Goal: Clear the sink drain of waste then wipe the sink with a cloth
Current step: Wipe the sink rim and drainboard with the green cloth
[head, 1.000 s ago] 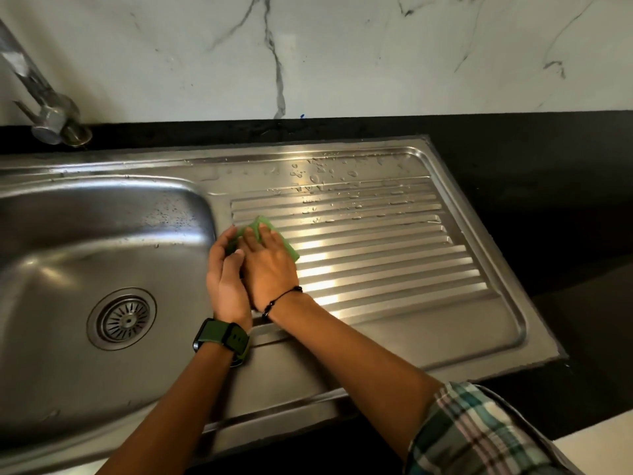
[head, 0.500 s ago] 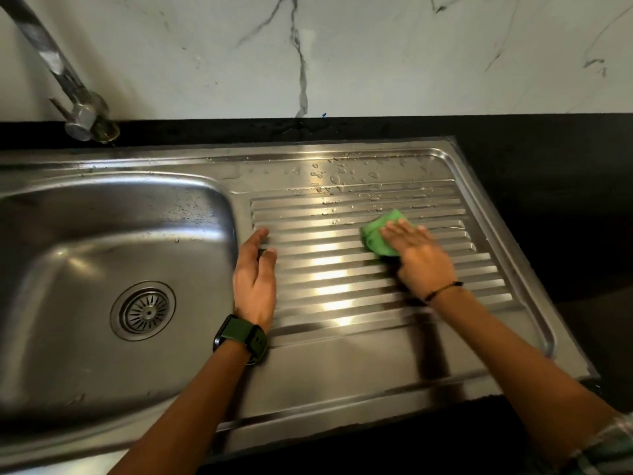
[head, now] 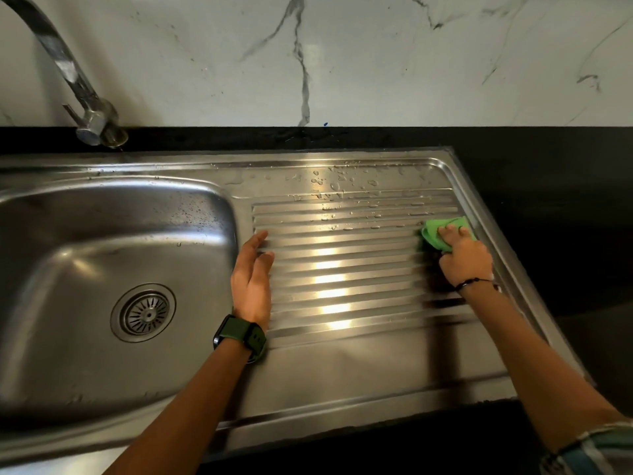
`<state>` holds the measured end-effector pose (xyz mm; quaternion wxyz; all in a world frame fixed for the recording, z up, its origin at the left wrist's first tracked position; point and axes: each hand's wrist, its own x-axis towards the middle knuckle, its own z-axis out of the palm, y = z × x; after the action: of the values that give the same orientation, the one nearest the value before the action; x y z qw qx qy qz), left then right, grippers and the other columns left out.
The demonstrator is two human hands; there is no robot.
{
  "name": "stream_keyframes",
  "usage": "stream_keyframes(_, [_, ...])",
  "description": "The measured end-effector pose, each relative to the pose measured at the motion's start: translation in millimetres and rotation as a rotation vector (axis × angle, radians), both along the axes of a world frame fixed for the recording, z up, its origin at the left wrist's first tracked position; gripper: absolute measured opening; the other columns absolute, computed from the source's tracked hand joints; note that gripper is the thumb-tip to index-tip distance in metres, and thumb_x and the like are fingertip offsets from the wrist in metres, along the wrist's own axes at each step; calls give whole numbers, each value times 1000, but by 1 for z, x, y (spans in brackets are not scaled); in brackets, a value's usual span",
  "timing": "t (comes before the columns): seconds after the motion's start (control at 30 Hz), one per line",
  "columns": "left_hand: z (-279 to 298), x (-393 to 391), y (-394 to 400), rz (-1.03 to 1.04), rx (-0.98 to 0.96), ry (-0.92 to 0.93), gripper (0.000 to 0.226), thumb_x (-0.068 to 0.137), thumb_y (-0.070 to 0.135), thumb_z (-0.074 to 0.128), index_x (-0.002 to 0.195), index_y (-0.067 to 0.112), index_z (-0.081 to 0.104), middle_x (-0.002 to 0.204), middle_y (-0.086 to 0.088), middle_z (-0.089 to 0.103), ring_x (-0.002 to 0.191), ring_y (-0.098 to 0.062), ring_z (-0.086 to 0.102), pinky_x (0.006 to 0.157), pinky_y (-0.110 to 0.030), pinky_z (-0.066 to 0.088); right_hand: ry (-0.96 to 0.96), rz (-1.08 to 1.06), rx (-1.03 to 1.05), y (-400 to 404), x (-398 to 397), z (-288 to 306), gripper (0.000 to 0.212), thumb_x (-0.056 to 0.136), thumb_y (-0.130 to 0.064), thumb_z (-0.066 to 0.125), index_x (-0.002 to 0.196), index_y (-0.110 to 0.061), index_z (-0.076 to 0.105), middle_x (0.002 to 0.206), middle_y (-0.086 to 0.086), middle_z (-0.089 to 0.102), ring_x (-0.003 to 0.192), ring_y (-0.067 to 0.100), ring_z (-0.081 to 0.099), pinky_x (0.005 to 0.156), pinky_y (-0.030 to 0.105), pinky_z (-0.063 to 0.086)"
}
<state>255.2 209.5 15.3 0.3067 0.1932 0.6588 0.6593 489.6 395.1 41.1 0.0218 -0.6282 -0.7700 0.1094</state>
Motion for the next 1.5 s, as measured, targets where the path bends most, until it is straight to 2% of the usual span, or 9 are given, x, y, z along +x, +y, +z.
stream_keyframes(0.17, [-3,-2,0,6,68,-83,46,76,27,43,121,24,54,131,-6,53,113,-17,50,93,-33,40,81,257,25,-49,-62,-7,62,77,1,51,136,-17,43,149,6,35,139,26,27,114,37,23])
stream_keyframes(0.33, [-3,-2,1,6,79,-93,44,78,24,43,121,24,53,131,-1,52,120,-15,47,102,-31,37,148,542,-34,-99,-136,-14,67,79,-5,54,142,-17,33,155,3,25,146,21,10,118,37,2])
stream_keyframes(0.47, [0,-1,2,-24,34,-25,39,87,17,42,125,21,50,132,-4,51,122,-21,47,108,-42,36,92,714,-2,-109,-157,-16,66,82,-7,52,143,-17,29,155,3,24,146,22,9,118,38,3])
stream_keyframes(0.6, [5,3,6,-120,-113,180,54,79,37,39,131,23,43,133,2,48,117,-10,46,102,-32,38,9,843,40,-88,-138,-17,64,86,-12,50,144,-20,26,156,-1,22,146,17,11,119,36,6])
stream_keyframes(0.83, [9,-6,20,-137,-164,253,39,95,23,43,134,18,40,134,-3,47,109,-11,45,97,-31,37,7,531,21,-18,-36,-8,73,73,7,52,140,-17,37,152,4,30,144,19,20,118,36,13])
stream_keyframes(0.93, [8,-6,19,-138,-150,249,48,87,35,44,132,21,42,126,3,48,106,-10,46,91,-28,35,-18,337,-20,11,7,-1,72,72,11,52,139,-13,39,151,7,32,143,22,24,118,36,16])
stream_keyframes(1.07, [7,-8,17,-103,-125,214,52,79,38,39,128,25,45,118,8,50,103,-10,49,87,-26,37,10,104,-68,33,29,9,65,79,7,49,137,-22,43,152,2,32,136,28,35,110,39,31])
stream_keyframes(1.2, [7,-10,16,-88,-97,147,44,77,35,41,121,33,46,119,5,52,108,-16,51,97,-38,43,10,-22,-55,32,7,9,55,84,-1,48,135,-22,46,147,11,37,122,39,45,102,44,39])
stream_keyframes(1.5, [4,-12,16,-58,-45,29,47,76,32,44,123,30,51,132,-5,52,119,-25,50,104,-53,39,-11,224,-4,-30,-75,4,57,79,-3,52,135,-14,43,145,12,36,130,32,38,107,40,35])
